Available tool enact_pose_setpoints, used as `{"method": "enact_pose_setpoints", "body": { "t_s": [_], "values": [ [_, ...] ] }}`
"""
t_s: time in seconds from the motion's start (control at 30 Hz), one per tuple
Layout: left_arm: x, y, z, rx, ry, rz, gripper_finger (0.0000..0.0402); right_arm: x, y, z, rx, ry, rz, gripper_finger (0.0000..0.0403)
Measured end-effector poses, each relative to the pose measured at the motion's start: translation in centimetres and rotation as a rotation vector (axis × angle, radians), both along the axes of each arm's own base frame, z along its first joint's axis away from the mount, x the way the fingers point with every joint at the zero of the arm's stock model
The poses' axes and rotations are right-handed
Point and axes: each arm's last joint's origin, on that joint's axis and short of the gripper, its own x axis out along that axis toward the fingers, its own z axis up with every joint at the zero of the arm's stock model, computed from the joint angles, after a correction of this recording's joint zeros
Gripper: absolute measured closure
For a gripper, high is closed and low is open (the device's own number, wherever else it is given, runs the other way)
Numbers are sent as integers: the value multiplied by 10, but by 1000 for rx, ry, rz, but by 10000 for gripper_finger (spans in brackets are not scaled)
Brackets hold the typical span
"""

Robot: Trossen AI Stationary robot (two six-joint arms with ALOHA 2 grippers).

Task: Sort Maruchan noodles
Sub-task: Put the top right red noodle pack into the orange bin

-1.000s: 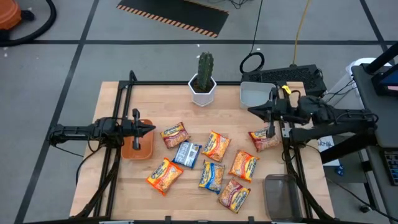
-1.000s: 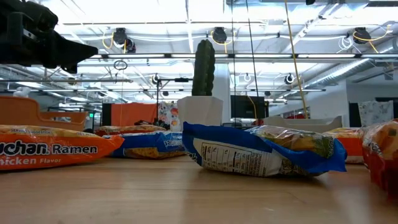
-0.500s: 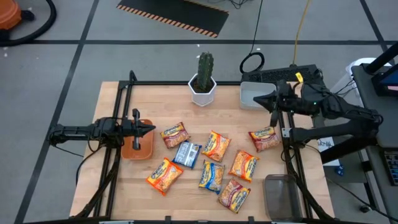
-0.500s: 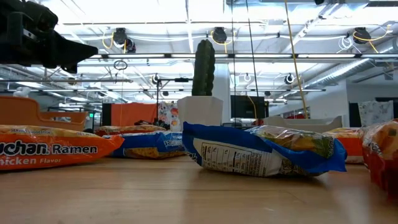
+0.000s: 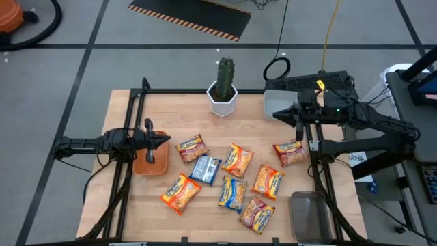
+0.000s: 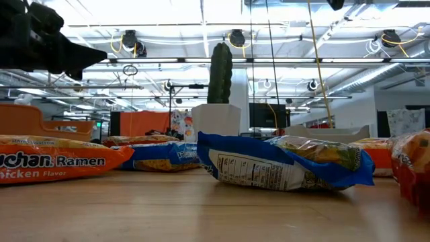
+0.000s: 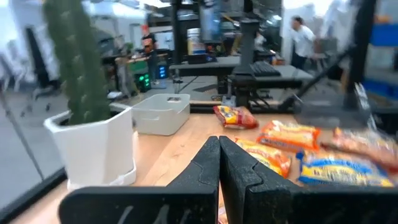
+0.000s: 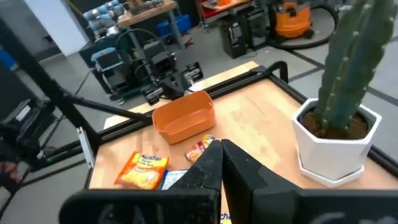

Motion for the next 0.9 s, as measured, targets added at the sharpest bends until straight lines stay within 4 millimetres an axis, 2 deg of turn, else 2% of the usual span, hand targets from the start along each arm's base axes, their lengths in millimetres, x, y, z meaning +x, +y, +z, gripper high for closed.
{"method": "enact_pose_setpoints", "body": {
  "t_s": [0.27, 0.37, 0.5, 0.67, 0.77, 0.9],
  "values": [
    [0, 2, 1, -84, -31, 55, 400, 26, -13, 21, 41, 35, 5, 403],
    [-1, 2, 6, -85, -74, 53, 400, 40, -19, 19, 71, 112, -10, 403],
    [-3, 2, 18, -97, -127, 50, 400, 59, -29, 5, 136, 227, -51, 403],
    [-3, 2, 50, -115, -147, 55, 400, 76, -41, -12, 293, 301, -161, 403],
    [-1, 2, 70, -115, -120, 57, 400, 84, -48, -24, 358, 363, -251, 403],
    [4, 2, 91, -131, -33, 61, 400, 92, -51, -36, 400, 429, -286, 403]
  ]
}}
